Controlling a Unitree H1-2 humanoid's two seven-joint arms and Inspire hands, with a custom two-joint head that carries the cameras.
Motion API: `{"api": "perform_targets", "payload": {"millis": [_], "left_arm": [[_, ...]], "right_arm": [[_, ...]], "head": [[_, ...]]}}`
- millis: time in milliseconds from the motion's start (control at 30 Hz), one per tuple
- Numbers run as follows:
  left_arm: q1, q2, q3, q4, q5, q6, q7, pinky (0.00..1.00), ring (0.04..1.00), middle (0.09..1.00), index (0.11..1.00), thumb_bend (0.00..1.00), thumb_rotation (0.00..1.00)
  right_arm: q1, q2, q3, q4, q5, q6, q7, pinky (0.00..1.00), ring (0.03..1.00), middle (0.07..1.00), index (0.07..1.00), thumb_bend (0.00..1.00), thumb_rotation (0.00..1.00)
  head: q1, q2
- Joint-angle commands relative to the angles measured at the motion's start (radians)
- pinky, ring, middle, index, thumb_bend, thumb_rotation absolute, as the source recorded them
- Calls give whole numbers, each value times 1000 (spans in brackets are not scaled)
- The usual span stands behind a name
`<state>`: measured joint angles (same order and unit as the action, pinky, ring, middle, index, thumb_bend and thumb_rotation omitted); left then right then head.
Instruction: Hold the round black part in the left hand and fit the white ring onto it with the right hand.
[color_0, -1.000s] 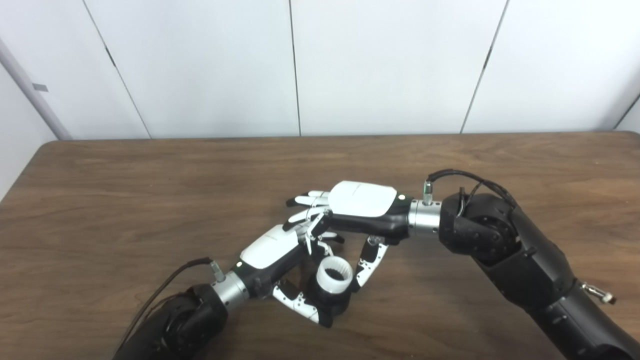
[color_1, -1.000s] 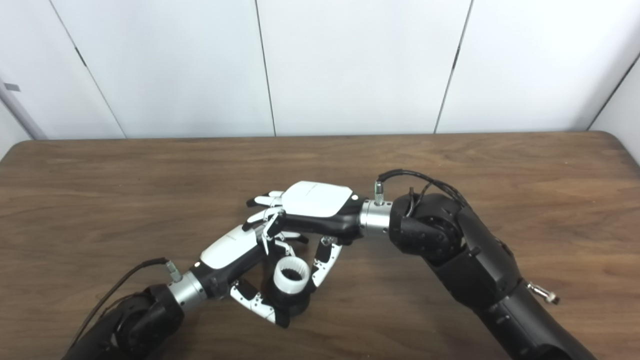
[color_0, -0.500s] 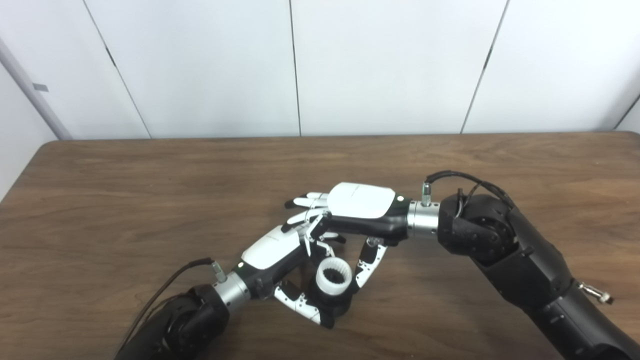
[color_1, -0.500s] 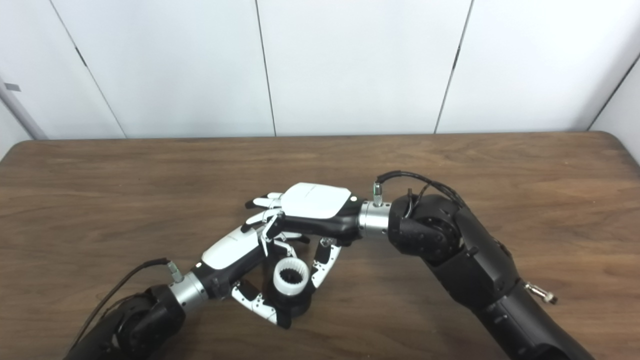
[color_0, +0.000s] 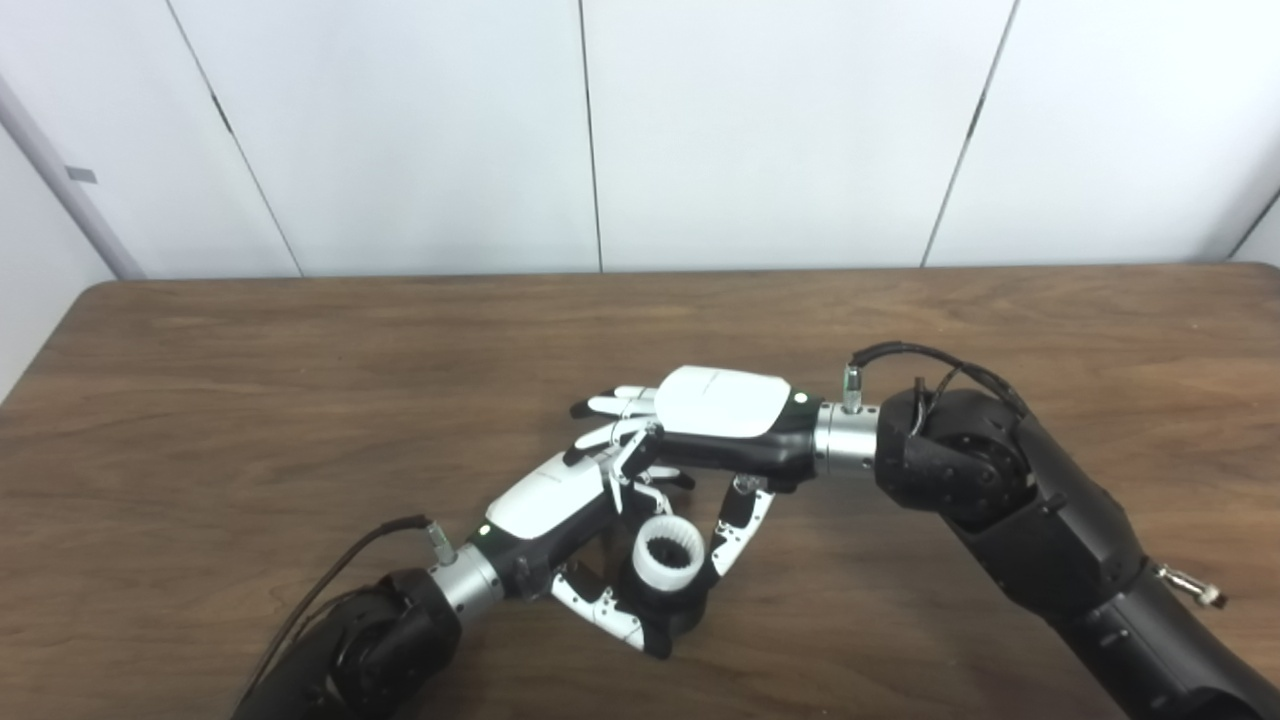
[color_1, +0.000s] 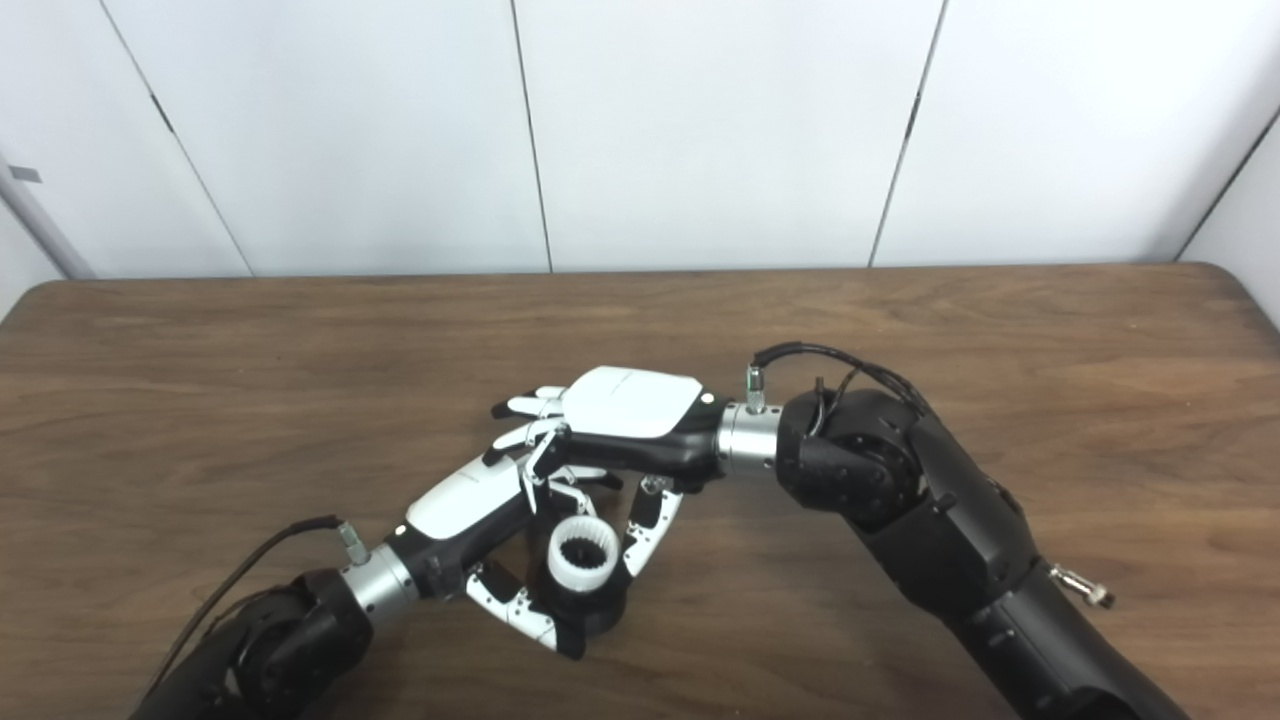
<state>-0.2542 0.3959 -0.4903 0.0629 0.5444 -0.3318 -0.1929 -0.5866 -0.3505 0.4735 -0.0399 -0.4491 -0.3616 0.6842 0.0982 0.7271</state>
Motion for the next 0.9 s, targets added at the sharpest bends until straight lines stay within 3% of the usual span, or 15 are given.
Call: {"api": "perform_targets", "payload": {"millis": [0,867], "left_arm": [[12,-8,-26,-11,31,-5,-50,1000,1000,859,480,525,64],[11,-1,-18,-33,35,13,-63,1000,1000,832,480,524,67]], "right_arm": [[-39,1,-5,-9,13,-22,-15,1000,1000,887,480,525,137],[0,6,3,-11,17,-16,-22,1000,1000,899,480,524,139]], "head": [[3,0],[6,15]]}}
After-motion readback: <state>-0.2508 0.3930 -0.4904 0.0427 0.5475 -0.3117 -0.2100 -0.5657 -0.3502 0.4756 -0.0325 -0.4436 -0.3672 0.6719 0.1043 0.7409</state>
